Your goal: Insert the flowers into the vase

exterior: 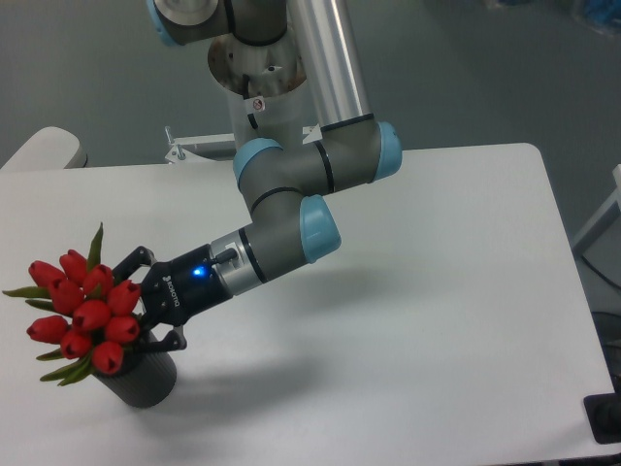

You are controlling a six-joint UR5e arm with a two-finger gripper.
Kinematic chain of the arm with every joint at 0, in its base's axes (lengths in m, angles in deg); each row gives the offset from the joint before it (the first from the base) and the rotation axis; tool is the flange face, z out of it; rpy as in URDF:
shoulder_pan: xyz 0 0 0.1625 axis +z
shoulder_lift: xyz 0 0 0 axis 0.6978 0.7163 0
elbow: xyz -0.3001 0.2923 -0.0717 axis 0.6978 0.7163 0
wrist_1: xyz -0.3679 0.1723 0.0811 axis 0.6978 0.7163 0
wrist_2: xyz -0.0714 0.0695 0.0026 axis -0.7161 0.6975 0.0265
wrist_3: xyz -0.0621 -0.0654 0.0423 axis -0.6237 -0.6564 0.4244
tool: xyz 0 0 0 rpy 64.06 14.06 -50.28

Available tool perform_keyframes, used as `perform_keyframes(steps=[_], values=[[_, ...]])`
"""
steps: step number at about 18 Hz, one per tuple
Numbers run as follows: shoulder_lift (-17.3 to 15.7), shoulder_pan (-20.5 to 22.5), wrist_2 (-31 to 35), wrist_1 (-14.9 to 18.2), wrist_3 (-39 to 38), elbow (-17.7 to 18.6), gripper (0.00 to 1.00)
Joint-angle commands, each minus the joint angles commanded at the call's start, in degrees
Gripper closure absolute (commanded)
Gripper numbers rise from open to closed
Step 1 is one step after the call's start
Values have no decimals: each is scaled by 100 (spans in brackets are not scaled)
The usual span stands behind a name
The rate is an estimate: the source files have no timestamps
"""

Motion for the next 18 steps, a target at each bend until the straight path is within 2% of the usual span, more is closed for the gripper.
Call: perform_keyframes(steps=[9, 12, 15, 18], values=[[53, -9, 9, 0, 9, 62, 0], [-35, 17, 44, -26, 26, 166, 0], [-324, 219, 70, -35, 70, 351, 0], [-763, 526, 79, -35, 630, 851, 0]])
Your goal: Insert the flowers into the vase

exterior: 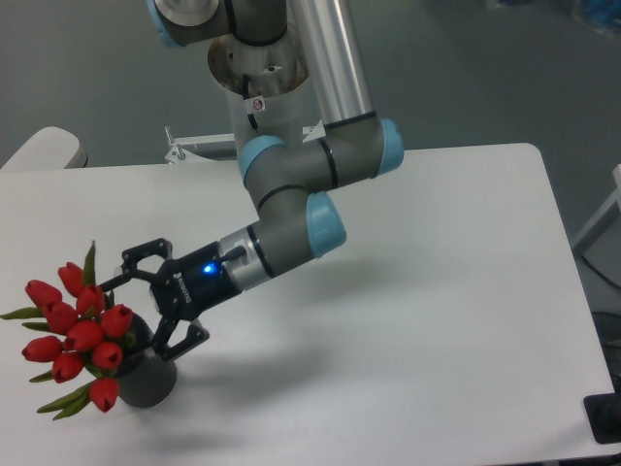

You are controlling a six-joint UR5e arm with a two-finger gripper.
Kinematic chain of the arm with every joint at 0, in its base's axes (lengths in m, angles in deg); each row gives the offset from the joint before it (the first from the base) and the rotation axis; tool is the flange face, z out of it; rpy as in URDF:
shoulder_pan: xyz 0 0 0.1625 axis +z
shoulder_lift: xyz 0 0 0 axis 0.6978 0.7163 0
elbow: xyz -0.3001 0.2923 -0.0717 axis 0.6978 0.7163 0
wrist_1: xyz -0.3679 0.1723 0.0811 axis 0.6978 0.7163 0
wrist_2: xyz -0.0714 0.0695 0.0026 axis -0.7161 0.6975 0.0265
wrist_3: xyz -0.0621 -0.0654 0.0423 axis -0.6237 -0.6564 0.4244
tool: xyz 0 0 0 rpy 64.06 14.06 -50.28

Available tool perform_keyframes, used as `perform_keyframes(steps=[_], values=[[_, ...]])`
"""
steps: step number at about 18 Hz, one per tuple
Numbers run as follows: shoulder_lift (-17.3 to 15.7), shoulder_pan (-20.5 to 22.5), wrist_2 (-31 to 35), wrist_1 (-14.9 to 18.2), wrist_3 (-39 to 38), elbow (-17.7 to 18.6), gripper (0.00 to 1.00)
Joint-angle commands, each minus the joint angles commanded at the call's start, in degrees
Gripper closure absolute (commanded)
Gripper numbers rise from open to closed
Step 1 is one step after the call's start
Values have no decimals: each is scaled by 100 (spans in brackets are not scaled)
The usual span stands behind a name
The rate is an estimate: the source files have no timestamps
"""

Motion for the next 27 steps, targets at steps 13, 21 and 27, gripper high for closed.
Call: perform_keyframes(steps=[13, 21, 27], values=[[-1574, 827, 3275, 61, 609, 12, 0], [-1277, 749, 5438, 904, 653, -1402, 0], [-715, 529, 6765, 1537, 1083, -2413, 0]])
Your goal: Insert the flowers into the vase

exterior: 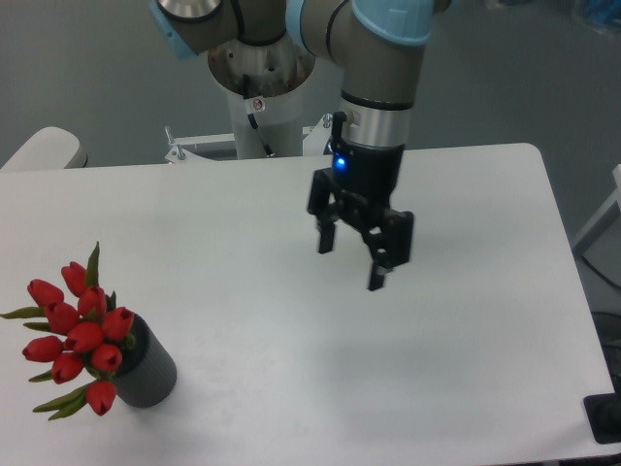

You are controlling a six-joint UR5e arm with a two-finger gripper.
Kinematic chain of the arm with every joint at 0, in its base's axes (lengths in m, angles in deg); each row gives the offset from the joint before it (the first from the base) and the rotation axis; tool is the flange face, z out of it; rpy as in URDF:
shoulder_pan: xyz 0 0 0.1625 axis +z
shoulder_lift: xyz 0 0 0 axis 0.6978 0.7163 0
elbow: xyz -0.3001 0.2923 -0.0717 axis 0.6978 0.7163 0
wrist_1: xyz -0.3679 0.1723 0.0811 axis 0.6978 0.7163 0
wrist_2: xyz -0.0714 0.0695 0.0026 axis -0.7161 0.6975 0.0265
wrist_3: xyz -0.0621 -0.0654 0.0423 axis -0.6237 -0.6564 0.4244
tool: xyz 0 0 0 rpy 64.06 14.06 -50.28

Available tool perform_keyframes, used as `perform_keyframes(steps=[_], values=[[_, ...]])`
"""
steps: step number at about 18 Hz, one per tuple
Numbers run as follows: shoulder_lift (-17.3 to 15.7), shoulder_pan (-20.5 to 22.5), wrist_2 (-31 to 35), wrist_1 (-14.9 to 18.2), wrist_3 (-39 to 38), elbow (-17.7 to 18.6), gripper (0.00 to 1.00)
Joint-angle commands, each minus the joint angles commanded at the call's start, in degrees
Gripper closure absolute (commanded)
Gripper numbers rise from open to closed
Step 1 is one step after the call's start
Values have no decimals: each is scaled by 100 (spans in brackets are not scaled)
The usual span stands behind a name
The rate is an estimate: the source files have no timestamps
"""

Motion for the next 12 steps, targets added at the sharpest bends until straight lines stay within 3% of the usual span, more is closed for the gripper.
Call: perform_keyframes(steps=[3, 12], values=[[282, -71, 449, 54, 237, -361, 0], [432, -71, 512, 18, 669, -433, 0]])
